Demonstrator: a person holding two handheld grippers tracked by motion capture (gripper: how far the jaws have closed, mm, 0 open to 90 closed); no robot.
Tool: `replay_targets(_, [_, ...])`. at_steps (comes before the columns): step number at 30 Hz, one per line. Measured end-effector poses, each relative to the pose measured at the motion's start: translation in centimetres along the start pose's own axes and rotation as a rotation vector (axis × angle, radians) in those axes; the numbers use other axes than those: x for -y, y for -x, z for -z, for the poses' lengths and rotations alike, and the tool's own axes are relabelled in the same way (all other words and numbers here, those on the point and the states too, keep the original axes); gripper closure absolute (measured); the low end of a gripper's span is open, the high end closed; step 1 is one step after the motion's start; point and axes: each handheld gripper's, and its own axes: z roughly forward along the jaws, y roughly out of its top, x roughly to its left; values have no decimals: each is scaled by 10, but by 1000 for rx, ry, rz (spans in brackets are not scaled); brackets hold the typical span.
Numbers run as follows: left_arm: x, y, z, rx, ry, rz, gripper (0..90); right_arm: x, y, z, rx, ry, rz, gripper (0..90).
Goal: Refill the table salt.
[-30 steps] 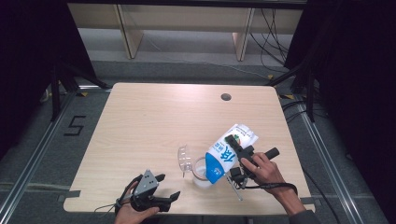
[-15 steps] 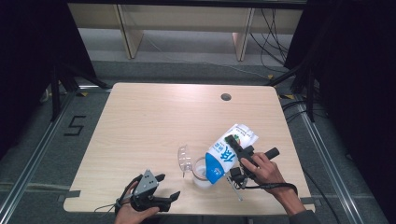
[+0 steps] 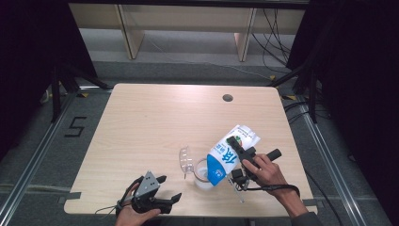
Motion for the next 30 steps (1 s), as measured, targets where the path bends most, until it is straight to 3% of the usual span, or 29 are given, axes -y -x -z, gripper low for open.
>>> replay_targets(1, [0, 0, 0, 0, 0, 0, 183, 0, -2, 0, -5, -4, -22, 661])
replay_targets(6, [0, 0, 0, -2, 1, 0, 183, 1, -2, 1, -6, -12, -31, 662])
replay_targets(8, [-1, -1, 1, -2, -2, -24, 183, 1, -2, 1, -6, -11, -29, 662])
replay_targets(10, [0, 0, 0, -2, 1, 0, 183, 0, -1, 0, -5, -3, -19, 662])
replay_targets(12, [0, 0, 0, -1, 0, -18, 183, 0, -2, 0, -4, -5, -23, 663])
replay_targets(15, [0, 0, 0, -4, 0, -10, 183, 0, -1, 0, -4, -4, -22, 663])
replay_targets(16, [0, -1, 1, -5, -3, -19, 183, 0, 0, 0, 0, 0, -2, 663])
replay_targets(19, [0, 1, 0, 0, 1, 0, 183, 0, -1, 1, 0, -9, -18, 665])
replay_targets(20, [0, 0, 0, 2, 0, -3, 183, 0, 1, 0, 0, 3, 2, 665])
replay_targets(22, [0, 0, 1, -7, -2, -5, 183, 0, -1, 0, -3, -8, -22, 666])
replay_targets(26, [0, -1, 0, 3, 3, -20, 183, 0, 1, 0, -1, 0, 3, 666])
replay_targets(27, [0, 0, 0, 0, 2, -1, 183, 0, 1, 0, -1, 0, 4, 666])
replay_targets(29, [0, -1, 0, 3, 2, -20, 183, 0, 1, 0, 0, 2, 5, 667])
replay_targets(30, [0, 0, 0, -1, 3, -11, 183, 0, -1, 0, -3, -6, -19, 667])
